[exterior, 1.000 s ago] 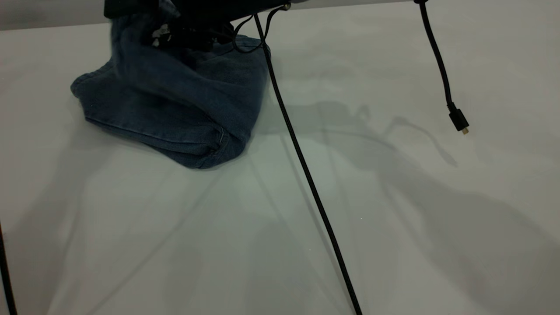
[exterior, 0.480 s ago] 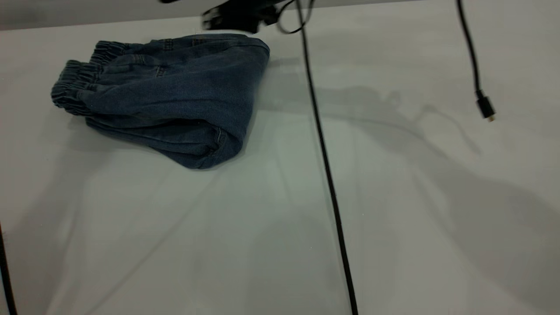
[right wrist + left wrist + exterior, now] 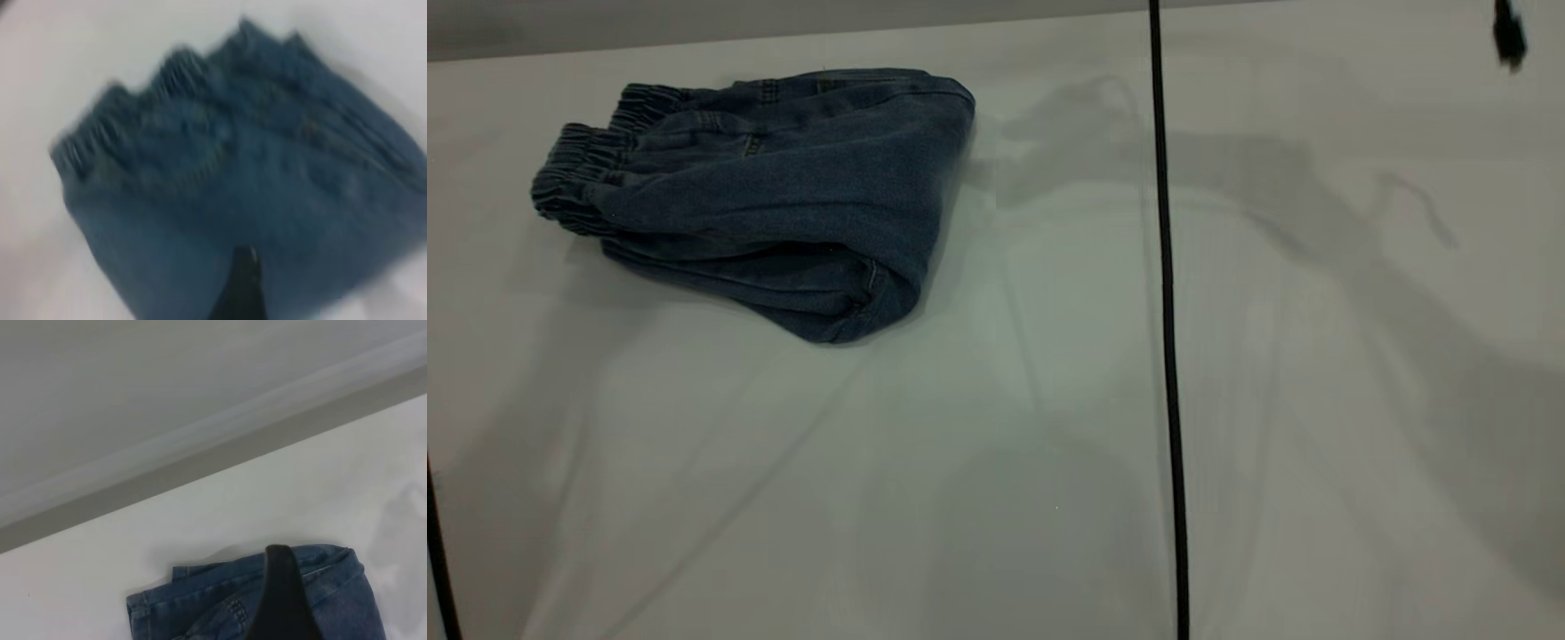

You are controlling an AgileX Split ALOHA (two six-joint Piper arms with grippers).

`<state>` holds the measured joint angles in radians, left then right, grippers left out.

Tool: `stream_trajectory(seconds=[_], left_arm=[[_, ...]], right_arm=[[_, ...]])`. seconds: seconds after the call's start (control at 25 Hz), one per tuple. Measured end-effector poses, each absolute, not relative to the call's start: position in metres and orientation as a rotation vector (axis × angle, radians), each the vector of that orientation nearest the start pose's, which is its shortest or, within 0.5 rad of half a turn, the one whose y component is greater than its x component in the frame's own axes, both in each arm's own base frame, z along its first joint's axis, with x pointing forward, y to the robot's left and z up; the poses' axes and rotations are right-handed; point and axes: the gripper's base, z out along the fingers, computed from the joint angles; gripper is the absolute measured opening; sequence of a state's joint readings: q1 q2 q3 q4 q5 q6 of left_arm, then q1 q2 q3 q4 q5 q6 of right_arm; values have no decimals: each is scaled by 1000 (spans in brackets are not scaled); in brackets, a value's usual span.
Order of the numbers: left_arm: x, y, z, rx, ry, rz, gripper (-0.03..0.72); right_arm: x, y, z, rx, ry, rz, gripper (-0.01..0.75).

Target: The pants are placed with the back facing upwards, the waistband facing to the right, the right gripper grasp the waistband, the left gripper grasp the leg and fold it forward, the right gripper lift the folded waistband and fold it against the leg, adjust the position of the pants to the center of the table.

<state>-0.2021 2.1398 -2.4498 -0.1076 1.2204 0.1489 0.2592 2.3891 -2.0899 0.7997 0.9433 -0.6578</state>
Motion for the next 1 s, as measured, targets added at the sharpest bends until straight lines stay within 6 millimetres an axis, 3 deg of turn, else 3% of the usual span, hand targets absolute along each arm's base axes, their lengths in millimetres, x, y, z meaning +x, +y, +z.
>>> stream_trajectory(seconds=[0.24, 0.48, 0.76, 0.88, 1.0], left_arm=[[458, -103, 390, 421, 2358, -159, 468], [459, -103, 388, 422, 2365, -159, 468], [462, -98, 370, 430, 2428, -76, 468], [463, -99, 356, 437, 2476, -84, 468], [464, -100, 339, 444, 2533, -98, 468]], right_arm=[[490, 165, 241, -750, 2487, 512, 582], [468, 147, 288, -743, 2549, 332, 582], [429, 135, 373, -730, 2400, 280, 582], [404, 128, 415, -685, 2316, 283, 582], [377, 120, 444, -654, 2265, 283, 582]])
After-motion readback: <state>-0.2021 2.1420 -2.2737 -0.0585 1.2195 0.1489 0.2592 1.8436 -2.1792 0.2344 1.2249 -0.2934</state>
